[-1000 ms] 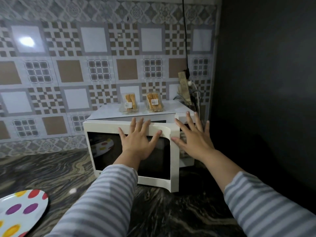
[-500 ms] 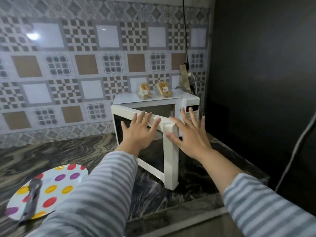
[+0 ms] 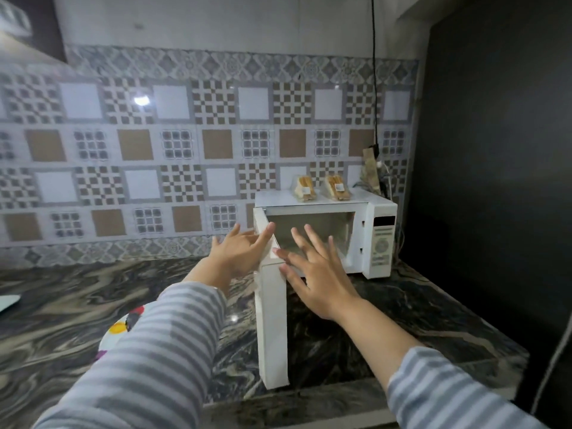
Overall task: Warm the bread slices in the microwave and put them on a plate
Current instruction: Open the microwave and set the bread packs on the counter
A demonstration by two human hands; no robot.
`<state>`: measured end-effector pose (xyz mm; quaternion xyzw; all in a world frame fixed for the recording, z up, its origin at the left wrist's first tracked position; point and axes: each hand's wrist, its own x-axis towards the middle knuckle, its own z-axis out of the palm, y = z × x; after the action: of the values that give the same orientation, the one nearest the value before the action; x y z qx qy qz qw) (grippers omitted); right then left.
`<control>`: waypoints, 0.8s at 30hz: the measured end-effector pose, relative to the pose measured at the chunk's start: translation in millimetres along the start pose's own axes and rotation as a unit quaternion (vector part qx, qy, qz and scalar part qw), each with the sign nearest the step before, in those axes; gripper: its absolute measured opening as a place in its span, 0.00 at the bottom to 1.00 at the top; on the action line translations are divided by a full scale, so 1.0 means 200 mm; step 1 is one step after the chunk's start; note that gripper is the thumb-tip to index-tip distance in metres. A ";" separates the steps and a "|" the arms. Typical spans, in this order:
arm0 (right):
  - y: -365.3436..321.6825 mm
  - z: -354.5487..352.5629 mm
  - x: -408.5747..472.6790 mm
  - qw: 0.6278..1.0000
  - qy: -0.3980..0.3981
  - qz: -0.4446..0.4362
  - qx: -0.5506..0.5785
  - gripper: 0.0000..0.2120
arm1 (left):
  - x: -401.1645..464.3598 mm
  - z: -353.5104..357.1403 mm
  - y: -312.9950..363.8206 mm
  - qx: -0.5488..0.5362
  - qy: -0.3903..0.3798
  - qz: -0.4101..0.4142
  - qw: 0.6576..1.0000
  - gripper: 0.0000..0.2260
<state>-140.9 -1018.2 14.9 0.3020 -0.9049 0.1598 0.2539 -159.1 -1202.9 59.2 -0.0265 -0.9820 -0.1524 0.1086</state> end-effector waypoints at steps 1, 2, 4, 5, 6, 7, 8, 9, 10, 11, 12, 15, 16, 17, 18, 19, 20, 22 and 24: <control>-0.02 0.02 0.01 1.000 -0.001 -0.004 0.004 0.33 | -0.01 -0.01 -0.02 0.001 -0.003 -0.005 1.000 0.43; -0.04 0.03 0.02 1.000 -0.003 -0.009 0.008 0.33 | -0.02 -0.02 -0.03 -0.001 -0.005 -0.010 1.000 0.42; -0.07 0.05 0.03 1.000 -0.005 -0.017 0.017 0.34 | -0.03 -0.02 -0.05 -0.006 -0.006 -0.015 1.000 0.42; -0.08 0.06 0.04 1.000 -0.006 -0.020 0.019 0.34 | -0.03 -0.02 -0.06 -0.007 -0.004 -0.016 1.000 0.43; -0.07 0.06 0.05 1.000 -0.006 -0.019 0.020 0.34 | -0.03 -0.03 -0.07 -0.008 0.001 -0.018 1.000 0.42; -0.07 0.07 0.06 1.000 -0.006 -0.014 0.022 0.34 | -0.02 -0.03 -0.07 -0.007 0.009 -0.020 1.000 0.42; -0.05 0.07 0.07 1.000 -0.007 -0.005 0.022 0.33 | 0.00 -0.04 -0.07 -0.005 0.017 -0.023 1.000 0.40; -0.03 0.08 0.08 1.000 -0.010 0.008 0.022 0.31 | 0.01 -0.04 -0.06 0.001 0.025 -0.025 0.999 0.39; 0.01 0.08 0.09 0.999 -0.016 0.024 0.023 0.28 | 0.04 -0.05 -0.04 0.008 0.032 -0.025 0.999 0.37; 0.04 0.09 0.10 0.999 -0.026 0.040 0.023 0.26 | 0.06 -0.05 -0.02 0.014 0.039 -0.024 0.999 0.35; 0.08 0.08 0.12 0.997 -0.038 0.056 0.021 0.25 | 0.09 -0.06 0.00 0.016 0.047 -0.019 0.999 0.33; 0.24 0.06 0.20 0.993 -0.071 0.092 -0.006 0.25 | 0.21 -0.06 0.12 0.028 0.066 0.006 0.997 0.25; 0.29 0.05 0.24 0.991 -0.080 0.104 -0.016 0.25 | 0.26 -0.05 0.16 0.038 0.064 0.013 0.997 0.23; 0.35 0.04 0.28 0.989 -0.085 0.117 -0.023 0.25 | 0.32 -0.04 0.20 0.046 0.061 0.016 0.997 0.22; 0.41 0.03 0.32 0.987 -0.086 0.130 -0.026 0.25 | 0.38 -0.02 0.23 0.051 0.058 0.018 0.997 0.21; 0.47 0.02 0.37 0.986 -0.083 0.140 -0.027 0.25 | 0.45 0.00 0.26 0.052 0.055 0.018 0.997 0.21; 0.53 0.01 0.41 0.986 -0.078 0.146 -0.026 0.25 | 0.52 0.03 0.29 0.051 0.054 0.019 0.997 0.21; 0.67 0.00 0.50 0.985 -0.069 0.154 -0.025 0.25 | 0.66 0.08 0.34 0.053 0.058 0.019 0.997 0.21; 0.82 0.01 0.60 0.985 -0.059 0.161 -0.024 0.24 | 0.81 0.13 0.39 0.052 0.071 0.016 0.996 0.22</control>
<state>-326.9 -949.9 57.8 0.1547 -0.9588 0.1585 0.1777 -315.9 -1117.7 94.9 -0.0255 -0.9778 -0.1008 0.1821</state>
